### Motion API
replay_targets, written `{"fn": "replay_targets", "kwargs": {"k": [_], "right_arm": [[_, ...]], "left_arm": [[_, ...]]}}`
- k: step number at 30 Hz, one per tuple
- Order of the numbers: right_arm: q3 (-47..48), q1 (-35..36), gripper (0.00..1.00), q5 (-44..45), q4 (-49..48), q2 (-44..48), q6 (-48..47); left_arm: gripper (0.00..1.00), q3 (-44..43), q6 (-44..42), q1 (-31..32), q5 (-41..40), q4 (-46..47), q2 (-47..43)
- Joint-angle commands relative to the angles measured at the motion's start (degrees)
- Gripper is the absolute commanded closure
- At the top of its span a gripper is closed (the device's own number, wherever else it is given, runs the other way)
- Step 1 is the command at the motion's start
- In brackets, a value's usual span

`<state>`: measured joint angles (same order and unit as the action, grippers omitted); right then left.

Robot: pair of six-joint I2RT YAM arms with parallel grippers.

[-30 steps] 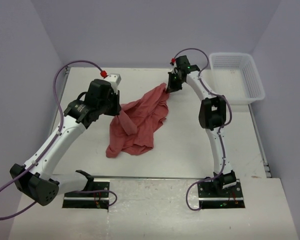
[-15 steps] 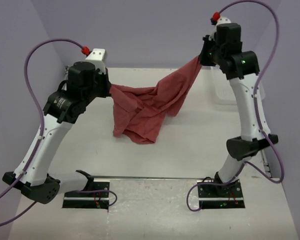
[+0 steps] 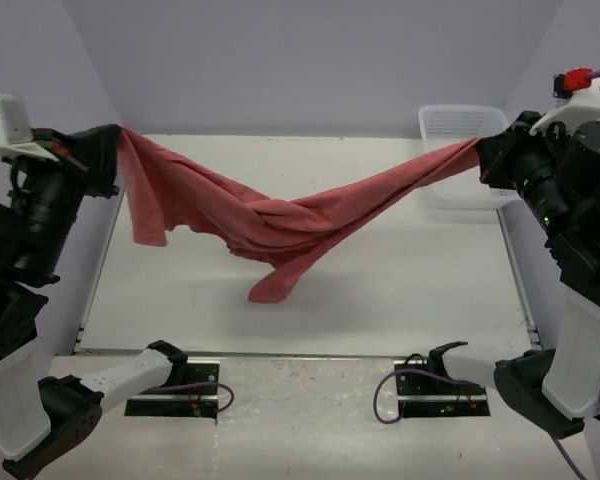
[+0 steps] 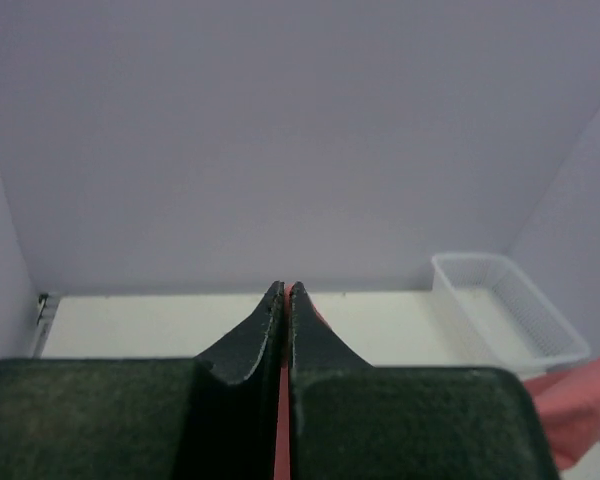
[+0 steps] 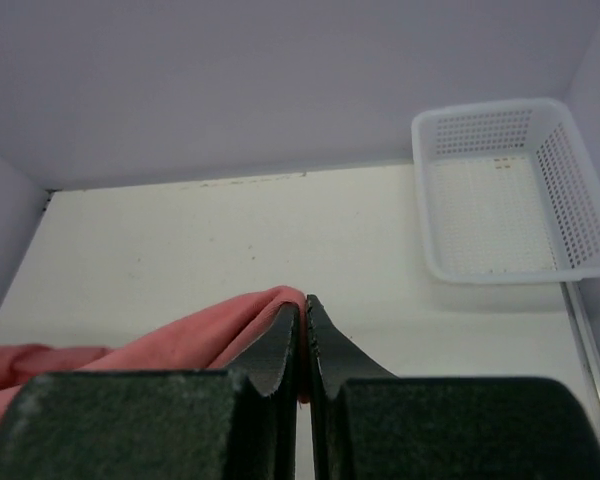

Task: Fold and stack the t-shirts
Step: Flatten out the tshirt

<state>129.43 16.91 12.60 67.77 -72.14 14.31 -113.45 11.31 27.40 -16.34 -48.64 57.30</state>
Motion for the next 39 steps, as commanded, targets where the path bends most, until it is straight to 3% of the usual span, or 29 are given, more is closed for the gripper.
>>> {"fn": "replay_targets", "kwargs": {"k": [1, 7, 11, 16, 22, 27, 30, 33, 39], "right_arm": [[2.23, 0.58, 1.00, 0.59, 0.96, 2.86, 1.16], [0.56, 0.67, 1.00, -1.08, -0.63, 10.08, 1.69], [-0.65, 0.67, 1.00, -2.40, 0.88, 10.78, 1.78], [-11.88, 0.76, 1.00, -5.30, -2.01, 14.38, 2.22], [-15.86, 0.94, 1.00, -6.80, -1.15, 14.93, 0.90], [-29.01, 2.87, 1.00, -4.69, -4.55, 11.15, 1.51], [-37.28, 3.04, 1.00, -4.25, -11.31, 8.78, 2.83], [-39.42, 3.04, 1.00, -3.46, -14.32, 2.90, 2.83], [-34.96, 2.87, 1.00, 1.02, -13.72, -11.42, 1.87]], "left_arm": [[1.00, -10.72, -1.29, -0.15, 0.07, -0.13, 4.39], [1.00, -6.35, -2.08, -0.15, 7.37, 10.58, -0.17], [1.00, -14.94, -1.82, -0.15, 6.15, 5.06, 7.29], [1.00, -14.26, -1.56, -0.15, -0.62, 2.77, 12.92], [1.00, -9.51, -3.83, -0.15, -2.64, 8.57, 12.74], [1.00, -12.68, -4.46, -0.50, -5.90, 5.05, 25.02], [1.00, -9.60, -1.40, -5.06, -0.91, 5.14, 31.63], [1.00, -8.98, 0.90, -10.77, 4.20, 3.73, 39.87], [1.00, -13.55, -0.67, -14.39, 4.21, 3.81, 57.29]]}}
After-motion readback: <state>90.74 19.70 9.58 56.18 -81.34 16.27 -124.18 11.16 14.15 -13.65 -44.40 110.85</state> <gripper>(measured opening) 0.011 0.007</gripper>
